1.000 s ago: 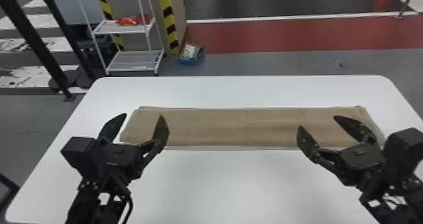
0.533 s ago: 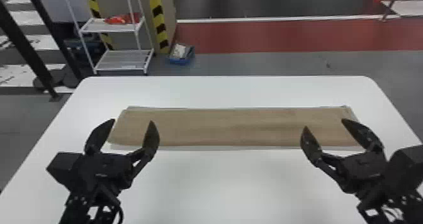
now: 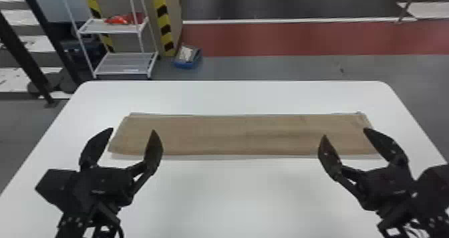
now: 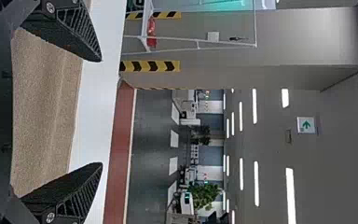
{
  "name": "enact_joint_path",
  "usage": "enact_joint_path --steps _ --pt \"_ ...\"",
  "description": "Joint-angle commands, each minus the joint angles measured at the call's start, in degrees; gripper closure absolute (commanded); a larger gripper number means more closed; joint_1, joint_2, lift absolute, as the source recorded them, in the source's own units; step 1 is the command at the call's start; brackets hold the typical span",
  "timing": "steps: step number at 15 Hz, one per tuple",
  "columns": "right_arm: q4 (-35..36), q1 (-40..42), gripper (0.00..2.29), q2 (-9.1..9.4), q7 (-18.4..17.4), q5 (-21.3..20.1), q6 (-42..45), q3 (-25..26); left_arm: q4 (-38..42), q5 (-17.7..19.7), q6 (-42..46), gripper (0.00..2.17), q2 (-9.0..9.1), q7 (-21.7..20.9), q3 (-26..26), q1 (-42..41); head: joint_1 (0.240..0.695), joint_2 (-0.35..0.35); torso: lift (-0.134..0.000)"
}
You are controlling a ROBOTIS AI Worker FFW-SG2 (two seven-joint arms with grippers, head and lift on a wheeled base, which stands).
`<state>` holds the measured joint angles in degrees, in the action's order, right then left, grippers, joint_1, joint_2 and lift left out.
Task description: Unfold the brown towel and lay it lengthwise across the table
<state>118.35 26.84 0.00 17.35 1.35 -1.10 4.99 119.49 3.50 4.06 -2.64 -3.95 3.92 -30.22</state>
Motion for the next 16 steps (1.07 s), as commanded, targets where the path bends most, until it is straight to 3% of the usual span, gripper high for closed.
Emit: enact_joint_path --steps 1,16 --pt "0.3 0.49 0.09 0.05 -1.01 0.06 0.25 -0.68 0.13 -0.08 0.02 0.09 0.0 0.09 -0.4 -0.27 0.695 0.052 -0.121" --pt "0.74 0.84 0.09 0.05 -1.71 0.5 -0.27 -0.68 0.83 -0.08 -0.15 0.09 -0.09 0.09 0.12 -0.36 0.695 0.057 -0.121"
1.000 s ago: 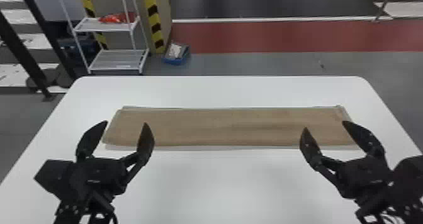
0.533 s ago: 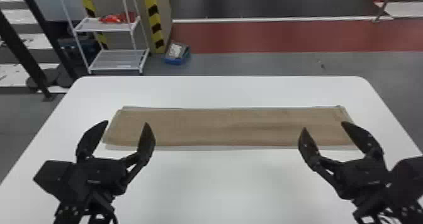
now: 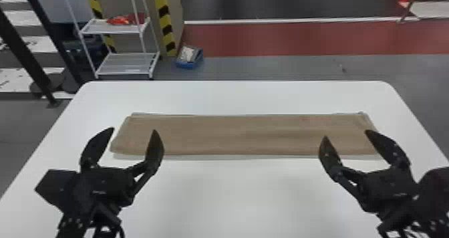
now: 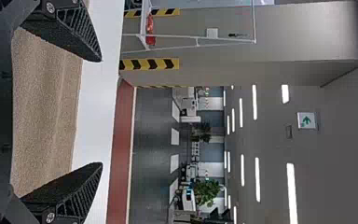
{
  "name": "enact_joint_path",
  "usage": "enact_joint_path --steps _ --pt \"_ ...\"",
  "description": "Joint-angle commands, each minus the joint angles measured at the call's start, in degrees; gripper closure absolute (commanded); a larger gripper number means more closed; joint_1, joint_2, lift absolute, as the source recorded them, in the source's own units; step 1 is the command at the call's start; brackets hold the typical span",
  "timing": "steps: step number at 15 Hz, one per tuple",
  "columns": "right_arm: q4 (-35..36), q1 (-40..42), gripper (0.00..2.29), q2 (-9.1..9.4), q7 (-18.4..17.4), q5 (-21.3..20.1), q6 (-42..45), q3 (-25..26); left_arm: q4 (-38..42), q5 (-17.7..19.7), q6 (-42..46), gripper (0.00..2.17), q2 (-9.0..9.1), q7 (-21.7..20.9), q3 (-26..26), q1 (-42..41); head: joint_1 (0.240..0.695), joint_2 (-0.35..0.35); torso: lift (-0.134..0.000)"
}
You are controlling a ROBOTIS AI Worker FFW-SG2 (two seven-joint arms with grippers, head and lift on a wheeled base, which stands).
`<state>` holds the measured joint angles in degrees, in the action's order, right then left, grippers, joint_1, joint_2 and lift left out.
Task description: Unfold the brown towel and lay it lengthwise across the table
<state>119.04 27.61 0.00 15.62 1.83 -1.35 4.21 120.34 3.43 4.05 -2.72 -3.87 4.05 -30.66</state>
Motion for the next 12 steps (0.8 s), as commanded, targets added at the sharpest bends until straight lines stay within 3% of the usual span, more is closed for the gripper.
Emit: enact_joint_path --steps 1,12 --pt "0.14 0.08 0.09 0.05 -0.07 0.01 -0.02 0.1 -0.01 0.0 0.03 0.09 0.0 0.0 0.0 0.16 0.695 0.056 -0.121" --pt "0.85 -0.01 0.09 0.05 -0.07 0.36 -0.72 0.1 0.07 0.0 -1.2 0.09 0.09 0.0 0.0 0.78 0.695 0.054 -0.121"
